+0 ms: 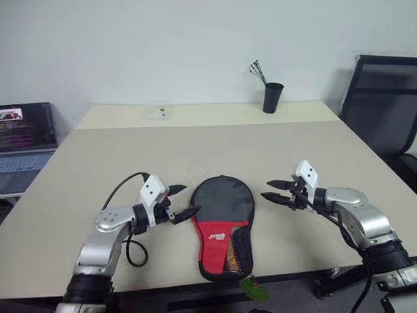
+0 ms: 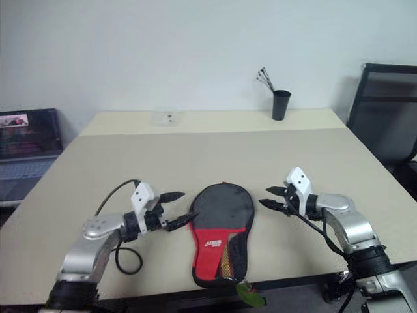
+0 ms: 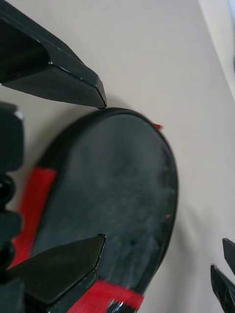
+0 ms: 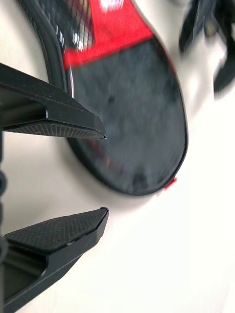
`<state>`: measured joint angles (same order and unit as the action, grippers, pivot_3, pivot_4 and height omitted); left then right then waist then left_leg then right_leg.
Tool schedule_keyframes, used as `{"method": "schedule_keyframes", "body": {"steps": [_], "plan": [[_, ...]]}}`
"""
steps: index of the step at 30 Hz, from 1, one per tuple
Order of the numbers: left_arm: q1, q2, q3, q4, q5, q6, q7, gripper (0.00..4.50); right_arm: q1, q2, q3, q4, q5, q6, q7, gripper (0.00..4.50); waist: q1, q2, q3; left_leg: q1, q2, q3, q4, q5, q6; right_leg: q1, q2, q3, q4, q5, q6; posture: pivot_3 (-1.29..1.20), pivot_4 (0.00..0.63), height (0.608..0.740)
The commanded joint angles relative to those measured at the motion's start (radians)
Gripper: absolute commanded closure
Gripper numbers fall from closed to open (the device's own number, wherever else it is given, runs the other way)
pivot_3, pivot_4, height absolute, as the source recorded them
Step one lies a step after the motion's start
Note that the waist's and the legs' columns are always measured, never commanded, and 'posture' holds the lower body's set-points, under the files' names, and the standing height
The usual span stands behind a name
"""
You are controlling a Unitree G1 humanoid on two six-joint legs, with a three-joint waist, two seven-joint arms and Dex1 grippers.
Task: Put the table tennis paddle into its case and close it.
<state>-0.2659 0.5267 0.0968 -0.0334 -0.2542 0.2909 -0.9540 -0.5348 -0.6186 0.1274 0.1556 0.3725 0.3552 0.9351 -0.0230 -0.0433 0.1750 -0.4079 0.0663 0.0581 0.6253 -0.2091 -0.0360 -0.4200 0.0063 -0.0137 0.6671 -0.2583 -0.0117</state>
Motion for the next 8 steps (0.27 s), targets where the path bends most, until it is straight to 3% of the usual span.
{"method": "schedule_keyframes", "body": {"steps": [1, 8], "plan": [[0.046, 0.023, 0.032, -0.107, -0.041, 0.032, 0.03, 0.0, -0.027, -0.023, -0.064, 0.014, 0.004, -0.03, 0.039, 2.08, 0.006, 0.0, 0.0, 0.0, 0.0, 0.0, 0.0, 0.0, 0.0, 0.0, 0.0, 0.0, 0.001, 0.0, 0.0, 0.0, 0.15, 0.74], [0.09, 0.019, 0.041, -0.143, -0.072, 0.067, 0.089, 0.0, -0.007, -0.053, -0.082, -0.036, 0.006, 0.015, 0.055, 2.08, 0.006, 0.0, 0.0, 0.003, -0.001, 0.0, 0.002, 0.0, 0.0, 0.0, -0.006, 0.002, 0.006, 0.0, 0.0, 0.0, 0.15, 0.74]]}}
